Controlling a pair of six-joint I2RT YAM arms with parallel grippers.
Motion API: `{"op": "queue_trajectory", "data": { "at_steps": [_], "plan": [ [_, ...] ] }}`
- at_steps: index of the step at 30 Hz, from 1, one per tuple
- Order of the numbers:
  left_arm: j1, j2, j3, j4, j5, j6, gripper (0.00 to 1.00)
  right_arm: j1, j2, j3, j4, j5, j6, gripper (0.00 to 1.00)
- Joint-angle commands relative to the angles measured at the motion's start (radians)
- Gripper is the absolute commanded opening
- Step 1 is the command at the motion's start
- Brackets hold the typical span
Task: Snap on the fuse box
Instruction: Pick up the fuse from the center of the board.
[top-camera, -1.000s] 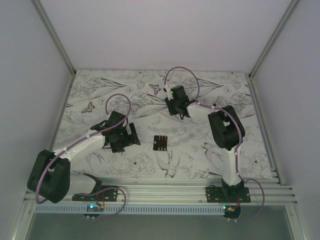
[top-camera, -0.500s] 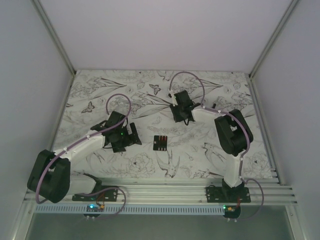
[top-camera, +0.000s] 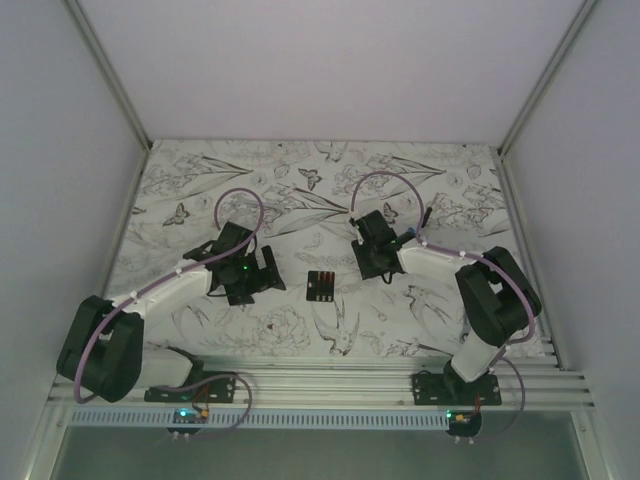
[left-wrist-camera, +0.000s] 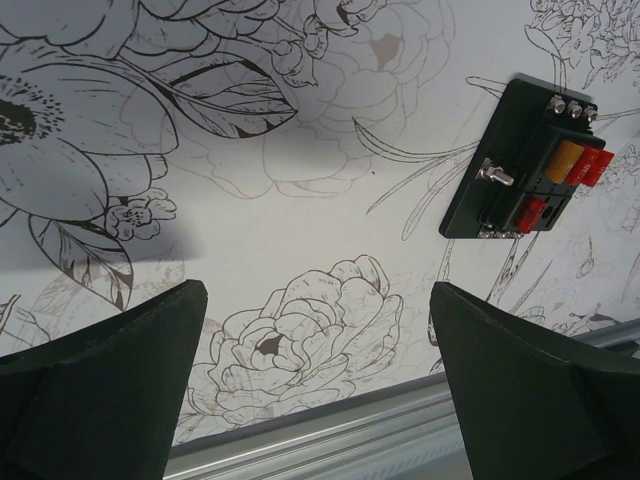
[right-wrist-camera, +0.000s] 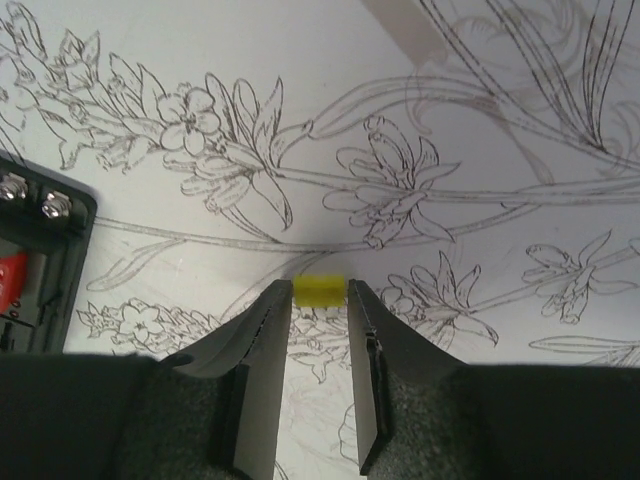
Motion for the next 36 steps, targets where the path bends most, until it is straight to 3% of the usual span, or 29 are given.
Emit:
{"op": "queue_trajectory", "data": {
  "at_steps": [1, 10, 18, 36],
  "plan": [
    [0.007, 0.019, -0.001, 0.008, 0.030, -0.011, 1.00, 0.007, -0.011, -0.023, -0.087, 0.008, 0.035, 0.35],
    [0.007, 0.008, -0.009, 0.012, 0.035, -0.013, 1.00, 0.006, 0.009, 0.020, -0.122, -0.031, -0.011, 0.41],
    [0.007, 0.012, -0.009, 0.013, 0.039, -0.011, 1.00, 0.006, 0.061, 0.053, -0.127, -0.003, -0.023, 0.39],
    [0.007, 0.011, 0.017, 0.026, 0.084, -0.012, 0.99, 0.009, 0.001, 0.026, -0.108, -0.024, -0.052, 0.20]
  ]
}}
